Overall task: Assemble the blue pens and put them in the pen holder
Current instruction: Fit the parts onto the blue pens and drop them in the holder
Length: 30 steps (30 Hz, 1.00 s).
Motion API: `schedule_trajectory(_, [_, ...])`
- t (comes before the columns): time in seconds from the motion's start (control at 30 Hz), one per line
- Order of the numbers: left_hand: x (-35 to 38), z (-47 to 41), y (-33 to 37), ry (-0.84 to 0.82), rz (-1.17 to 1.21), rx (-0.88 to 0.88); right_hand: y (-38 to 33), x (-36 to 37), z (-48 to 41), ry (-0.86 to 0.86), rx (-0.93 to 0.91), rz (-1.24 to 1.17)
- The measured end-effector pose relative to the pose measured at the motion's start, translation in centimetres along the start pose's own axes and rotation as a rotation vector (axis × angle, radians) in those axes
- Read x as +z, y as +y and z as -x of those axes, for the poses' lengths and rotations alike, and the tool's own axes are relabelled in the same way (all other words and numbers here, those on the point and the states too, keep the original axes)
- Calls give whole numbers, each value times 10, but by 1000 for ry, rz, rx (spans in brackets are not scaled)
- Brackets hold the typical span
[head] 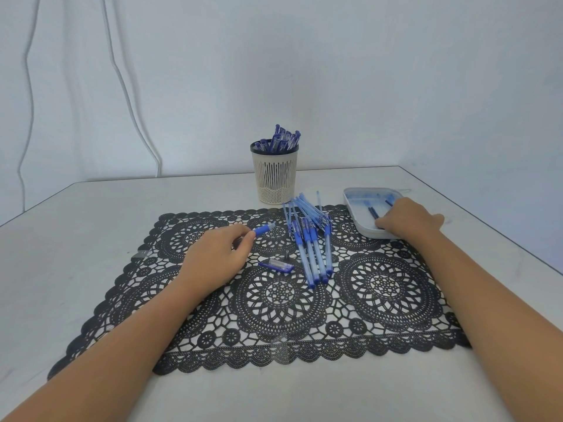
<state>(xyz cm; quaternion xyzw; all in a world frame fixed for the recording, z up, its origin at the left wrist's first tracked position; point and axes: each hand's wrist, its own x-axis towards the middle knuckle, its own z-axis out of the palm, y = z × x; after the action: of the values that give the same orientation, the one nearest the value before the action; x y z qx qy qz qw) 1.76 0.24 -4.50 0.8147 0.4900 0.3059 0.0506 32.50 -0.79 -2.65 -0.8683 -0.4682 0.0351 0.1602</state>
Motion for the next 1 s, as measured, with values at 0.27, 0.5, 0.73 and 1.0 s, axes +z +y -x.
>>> schedule_trajectory(0.27, [0,-1,0,-2,-4,1,-8,3,5,141,-2,-155])
schedule_trajectory(0.5, [-1,0,0,4,43,0,-29,-7,33,46,-495,-555])
schedule_trajectory(0.73, [-2,-1,0,5,61,-3,-42,-15,55,-57,-673,-614])
schedule_trajectory(1.0, [-3,1,1,13,87,2,-41,-12,53,-23,-652,-652])
